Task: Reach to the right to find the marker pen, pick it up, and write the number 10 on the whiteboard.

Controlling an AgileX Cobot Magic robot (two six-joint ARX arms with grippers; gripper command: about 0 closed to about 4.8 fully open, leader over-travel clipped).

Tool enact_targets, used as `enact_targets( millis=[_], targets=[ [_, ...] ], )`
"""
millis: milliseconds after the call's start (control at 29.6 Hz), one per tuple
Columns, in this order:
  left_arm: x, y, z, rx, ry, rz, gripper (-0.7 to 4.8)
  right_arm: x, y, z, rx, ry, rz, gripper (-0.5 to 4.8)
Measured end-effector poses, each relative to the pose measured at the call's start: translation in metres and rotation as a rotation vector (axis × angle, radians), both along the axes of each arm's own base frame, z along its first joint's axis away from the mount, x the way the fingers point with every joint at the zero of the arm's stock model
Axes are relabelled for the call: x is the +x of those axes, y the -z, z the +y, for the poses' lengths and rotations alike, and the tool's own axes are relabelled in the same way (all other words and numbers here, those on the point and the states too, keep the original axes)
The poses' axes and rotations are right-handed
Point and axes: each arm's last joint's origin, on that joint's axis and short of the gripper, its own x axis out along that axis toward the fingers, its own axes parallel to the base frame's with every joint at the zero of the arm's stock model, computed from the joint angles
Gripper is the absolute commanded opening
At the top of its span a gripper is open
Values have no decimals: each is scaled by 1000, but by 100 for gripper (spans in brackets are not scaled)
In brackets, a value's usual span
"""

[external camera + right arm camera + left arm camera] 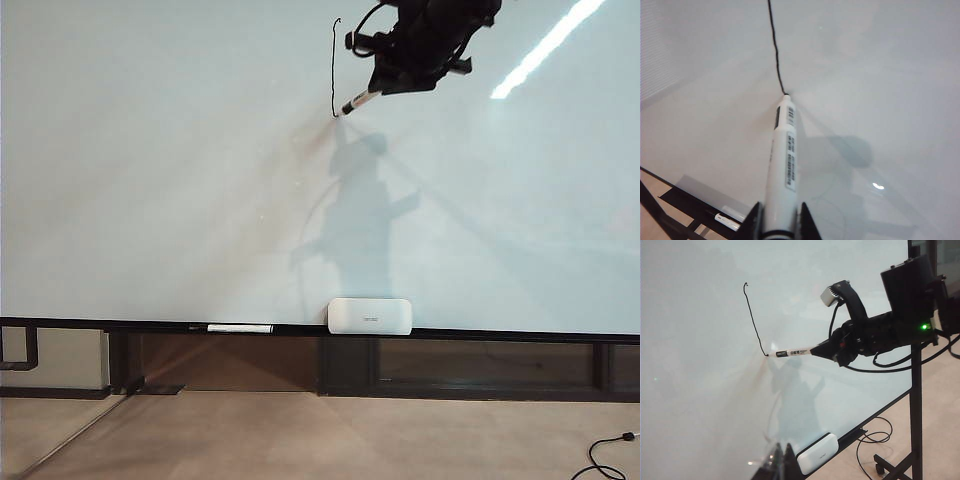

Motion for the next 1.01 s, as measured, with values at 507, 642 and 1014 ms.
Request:
enact_targets(
  millis=[507,642,1014],
  targets=[
    [-1,0,-1,0,38,2,-6,-46,-53,-19,1,23,-158,-3],
    [-2,-1,0,-1,38,-3,-6,-47,-57,-20,8,43,-180,-3],
    [-3,-1,-1,3,78,-5,-6,-49,-75,-22,46,79,-288,-3]
  ],
)
